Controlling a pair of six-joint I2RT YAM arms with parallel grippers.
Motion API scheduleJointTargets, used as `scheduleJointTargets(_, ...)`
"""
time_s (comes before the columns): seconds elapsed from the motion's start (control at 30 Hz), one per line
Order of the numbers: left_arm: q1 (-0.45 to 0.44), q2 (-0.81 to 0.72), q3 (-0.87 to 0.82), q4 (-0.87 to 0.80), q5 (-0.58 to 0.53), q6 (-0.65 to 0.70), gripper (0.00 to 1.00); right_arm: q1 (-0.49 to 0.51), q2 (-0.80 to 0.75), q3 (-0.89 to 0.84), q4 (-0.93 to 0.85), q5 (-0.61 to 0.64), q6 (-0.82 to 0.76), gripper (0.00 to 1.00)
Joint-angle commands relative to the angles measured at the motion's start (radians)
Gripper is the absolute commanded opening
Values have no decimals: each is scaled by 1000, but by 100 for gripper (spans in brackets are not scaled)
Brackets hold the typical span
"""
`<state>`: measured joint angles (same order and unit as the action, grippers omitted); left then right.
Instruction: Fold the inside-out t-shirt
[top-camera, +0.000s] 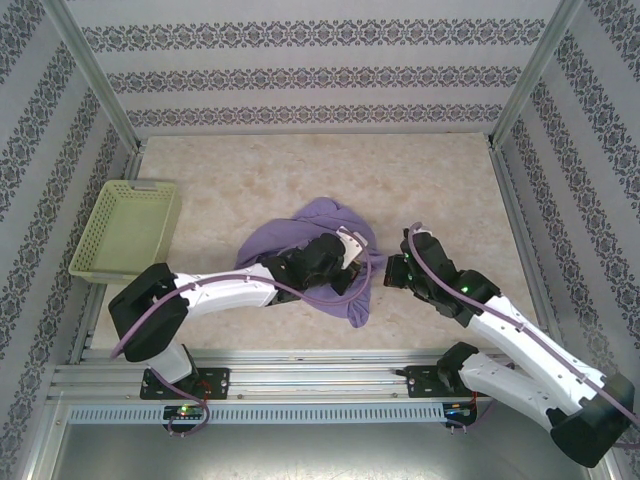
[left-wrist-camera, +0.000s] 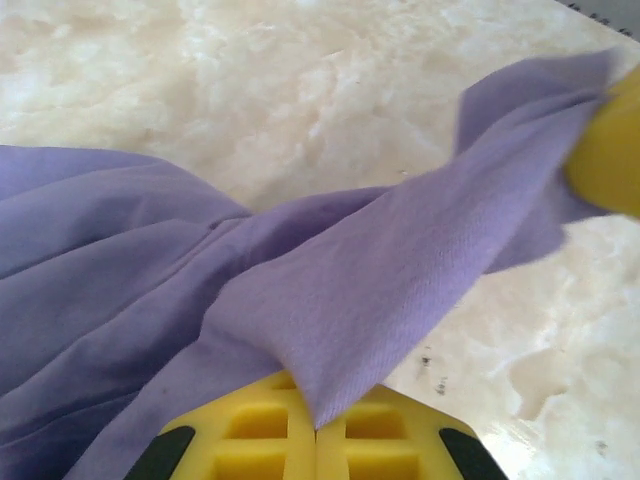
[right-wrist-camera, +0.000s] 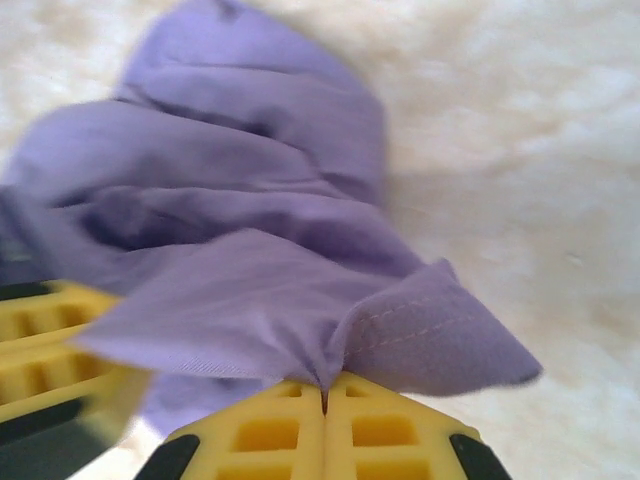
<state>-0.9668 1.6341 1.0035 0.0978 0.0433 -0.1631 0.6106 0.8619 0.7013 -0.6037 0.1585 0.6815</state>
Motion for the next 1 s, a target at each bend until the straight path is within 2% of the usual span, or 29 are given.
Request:
scheduleJointTargets(0.0, 5, 18, 59, 14, 143, -38, 0, -44, 36, -40, -81, 118, 22, 13)
scheduleJointTargets(0.07, 5, 18, 69, 32, 231, -65, 0, -66, 63, -55, -85, 147, 30, 19)
scheduleJointTargets(0.13, 9, 27, 81, 40, 293, -83, 0, -86, 78, -64, -82, 157, 35, 21)
scheduleJointTargets(0.27, 27, 72, 126, 16, 385, -116, 0, -102, 49, -89, -53, 146, 30, 29)
scheduleJointTargets(0.47, 55, 123, 181, -49, 342, -168, 0, -89, -179, -117, -91, 42, 47, 34)
scheduleJointTargets(0.6, 65, 153, 212, -77, 316, -183, 0, -67, -307, -170, -40, -106, 100, 37)
scheduleJointTargets(0.8, 68, 171, 220, -67, 321, -203, 0, -2, -287, -298, 183, -173, 233, 42)
scheduleJointTargets(0.97, 68, 159, 206, -67, 319, -203, 0, 6, -255, -350, 315, -111, 303, 53)
